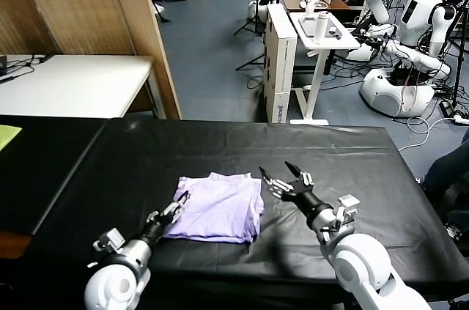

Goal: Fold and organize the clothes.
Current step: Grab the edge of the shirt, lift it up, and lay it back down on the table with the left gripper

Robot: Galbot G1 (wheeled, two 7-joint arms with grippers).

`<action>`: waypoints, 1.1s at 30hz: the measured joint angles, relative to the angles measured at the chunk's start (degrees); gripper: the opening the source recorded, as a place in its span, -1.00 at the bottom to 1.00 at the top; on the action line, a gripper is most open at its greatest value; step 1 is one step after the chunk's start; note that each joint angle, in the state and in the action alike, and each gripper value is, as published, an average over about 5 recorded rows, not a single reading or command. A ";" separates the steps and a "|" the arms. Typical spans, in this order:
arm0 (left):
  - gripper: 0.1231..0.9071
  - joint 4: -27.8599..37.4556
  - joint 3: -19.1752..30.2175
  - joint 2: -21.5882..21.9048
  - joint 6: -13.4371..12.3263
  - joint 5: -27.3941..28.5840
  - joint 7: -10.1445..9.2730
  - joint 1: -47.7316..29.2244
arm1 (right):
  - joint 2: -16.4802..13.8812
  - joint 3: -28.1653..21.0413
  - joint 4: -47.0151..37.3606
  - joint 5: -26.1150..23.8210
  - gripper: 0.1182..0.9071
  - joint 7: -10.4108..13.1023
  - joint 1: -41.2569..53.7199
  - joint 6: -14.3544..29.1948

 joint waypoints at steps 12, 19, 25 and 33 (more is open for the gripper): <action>0.93 0.75 -0.11 -0.43 0.33 -1.84 0.07 0.27 | 0.22 0.03 0.43 -0.82 1.00 0.10 -0.62 0.02; 0.05 1.14 -0.31 -0.48 1.28 -4.24 -0.48 0.08 | 0.35 -0.04 0.43 -1.81 1.00 -0.03 -0.81 0.34; -0.80 0.50 -0.42 0.02 1.33 -3.96 -1.16 -0.01 | 0.75 -0.09 0.20 -2.89 1.00 -0.11 -1.05 0.69; -0.86 -2.54 -1.72 4.37 0.62 1.34 -1.97 -0.49 | 1.07 0.97 -0.51 -5.61 1.00 -0.07 -1.77 1.26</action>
